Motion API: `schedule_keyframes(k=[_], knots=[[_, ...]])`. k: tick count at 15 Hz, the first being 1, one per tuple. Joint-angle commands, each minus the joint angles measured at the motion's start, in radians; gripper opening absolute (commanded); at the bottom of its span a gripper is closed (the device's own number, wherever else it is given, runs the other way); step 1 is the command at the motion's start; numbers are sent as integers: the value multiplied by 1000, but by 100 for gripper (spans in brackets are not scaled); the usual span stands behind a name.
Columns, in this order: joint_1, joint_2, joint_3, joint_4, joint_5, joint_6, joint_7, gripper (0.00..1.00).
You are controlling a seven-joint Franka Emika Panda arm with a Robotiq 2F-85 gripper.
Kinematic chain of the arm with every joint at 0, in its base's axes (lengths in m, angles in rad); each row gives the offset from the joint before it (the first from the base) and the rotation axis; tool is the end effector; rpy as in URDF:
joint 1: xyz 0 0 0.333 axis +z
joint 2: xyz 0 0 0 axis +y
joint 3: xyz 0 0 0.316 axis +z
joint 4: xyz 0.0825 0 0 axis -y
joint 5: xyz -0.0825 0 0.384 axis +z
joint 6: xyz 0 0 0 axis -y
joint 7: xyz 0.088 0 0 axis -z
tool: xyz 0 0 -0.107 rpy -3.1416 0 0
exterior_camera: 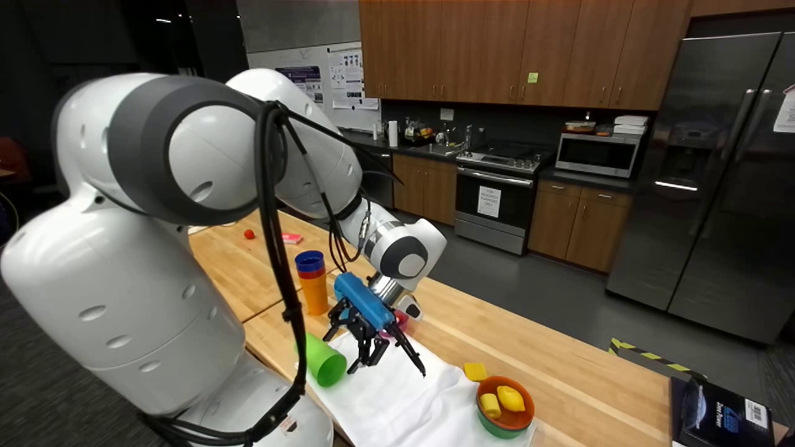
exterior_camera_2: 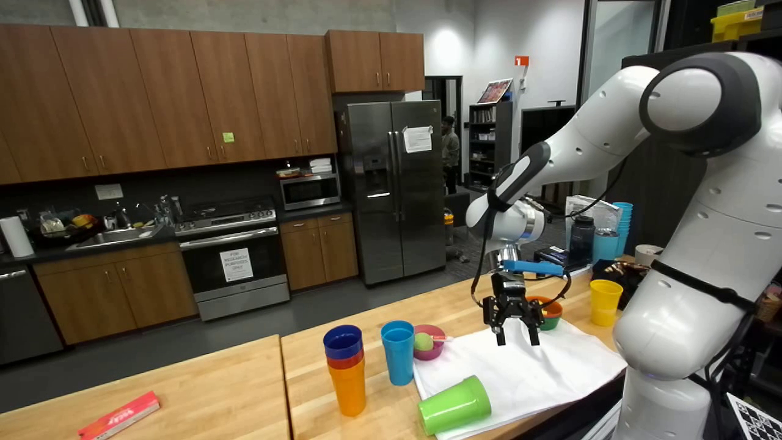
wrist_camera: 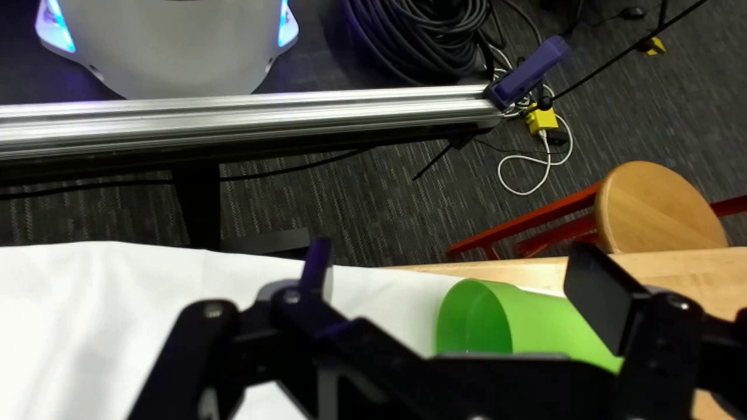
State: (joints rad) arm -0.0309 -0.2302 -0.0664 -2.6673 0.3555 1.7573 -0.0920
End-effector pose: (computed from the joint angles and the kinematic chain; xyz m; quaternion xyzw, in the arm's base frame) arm 0.3267 0.0005 0.2857 -0.9265 0.0880 0.3126 0.1900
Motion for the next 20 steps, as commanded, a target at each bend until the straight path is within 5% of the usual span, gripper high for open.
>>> schedule_keyframes(k=[1, 10, 20], knots=[[8, -6, 9, 10, 29, 6, -1, 100], [29, 14, 31, 5, 98, 142, 14, 100], [31, 61, 43, 18, 98, 164, 59, 100]])
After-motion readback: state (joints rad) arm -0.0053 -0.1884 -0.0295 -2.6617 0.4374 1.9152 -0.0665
